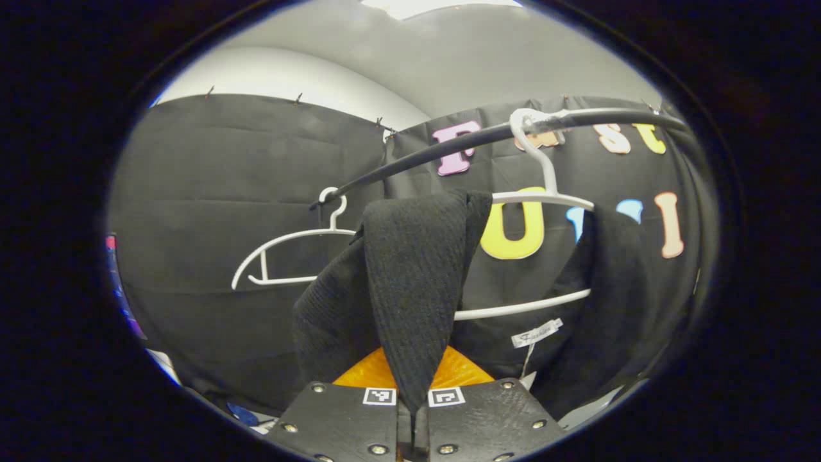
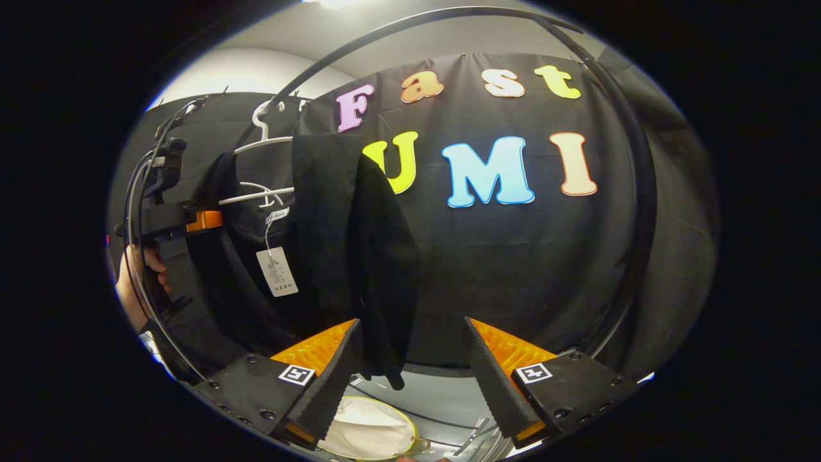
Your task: Grasp the clothes on the hanger with both hands and then place them into the laundry hamper below.
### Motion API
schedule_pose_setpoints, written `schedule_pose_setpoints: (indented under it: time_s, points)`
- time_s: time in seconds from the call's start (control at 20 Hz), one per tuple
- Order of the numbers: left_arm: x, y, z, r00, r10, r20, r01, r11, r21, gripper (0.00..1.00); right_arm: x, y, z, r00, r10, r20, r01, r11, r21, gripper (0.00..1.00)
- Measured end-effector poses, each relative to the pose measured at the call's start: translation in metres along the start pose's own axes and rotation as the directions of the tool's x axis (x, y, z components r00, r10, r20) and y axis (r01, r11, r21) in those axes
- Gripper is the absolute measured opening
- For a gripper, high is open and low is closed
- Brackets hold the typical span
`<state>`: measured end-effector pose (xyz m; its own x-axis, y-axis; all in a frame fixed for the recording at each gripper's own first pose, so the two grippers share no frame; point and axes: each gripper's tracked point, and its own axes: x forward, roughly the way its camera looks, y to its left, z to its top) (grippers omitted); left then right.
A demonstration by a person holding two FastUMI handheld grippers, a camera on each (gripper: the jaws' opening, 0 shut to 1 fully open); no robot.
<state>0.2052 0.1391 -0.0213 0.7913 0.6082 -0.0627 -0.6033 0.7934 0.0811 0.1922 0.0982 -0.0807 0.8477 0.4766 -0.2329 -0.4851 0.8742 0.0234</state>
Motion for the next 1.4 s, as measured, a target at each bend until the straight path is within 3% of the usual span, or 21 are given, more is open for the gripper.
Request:
schedule_pose_setpoints:
  time_s: [0.35, 0.55, 0.6, 0.7, 0.8, 0.9, 1.0, 1.05, 1.4]
  points:
    - [-0.028, 0.011, 0.019, 0.978, -0.206, 0.007, 0.204, 0.963, -0.178, 0.02, 0.031, 0.065, 0.055, 0.994, 0.09, 0.061, -0.09, 0.996, -0.01, 0.93]
    - [-0.04, 0.026, 0.032, 0.965, -0.261, 0.021, 0.258, 0.933, -0.252, 0.02, 0.041, 0.101, 0.078, 0.99, 0.119, 0.082, -0.118, 0.993, -0.022, 0.98]
    - [-0.041, 0.027, 0.034, 0.962, -0.273, 0.023, 0.27, 0.927, -0.259, 0.02, 0.049, 0.105, 0.084, 0.99, 0.116, 0.083, -0.114, 0.993, -0.028, 0.93]
    - [-0.043, 0.026, 0.041, 0.953, -0.299, 0.037, 0.299, 0.92, -0.254, 0.02, 0.065, 0.115, 0.093, 0.99, 0.115, 0.08, -0.112, 0.993, -0.044, 0.92]
    - [-0.049, 0.026, 0.047, 0.947, -0.319, 0.049, 0.321, 0.916, -0.242, 0.02, 0.075, 0.128, 0.098, 0.991, 0.11, 0.079, -0.106, 0.993, -0.06, 0.93]
    - [-0.052, 0.03, 0.05, 0.944, -0.326, 0.055, 0.329, 0.91, -0.25, 0.02, 0.083, 0.134, 0.104, 0.993, 0.083, 0.083, -0.076, 0.994, -0.076, 1.0]
    - [-0.056, 0.036, 0.053, 0.942, -0.331, 0.061, 0.335, 0.903, -0.27, 0.02, 0.091, 0.142, 0.11, 0.993, 0.064, 0.098, -0.055, 0.995, -0.086, 0.92]
    - [-0.056, 0.039, 0.052, 0.941, -0.332, 0.064, 0.336, 0.901, -0.274, 0.02, 0.095, 0.143, 0.113, 0.994, 0.052, 0.099, -0.043, 0.995, -0.094, 0.98]
    - [-0.058, 0.048, 0.051, 0.936, -0.347, 0.062, 0.351, 0.898, -0.266, 0.02, 0.129, 0.148, 0.107, 0.996, -0.012, 0.087, 0.021, 0.994, -0.109, 0.98]
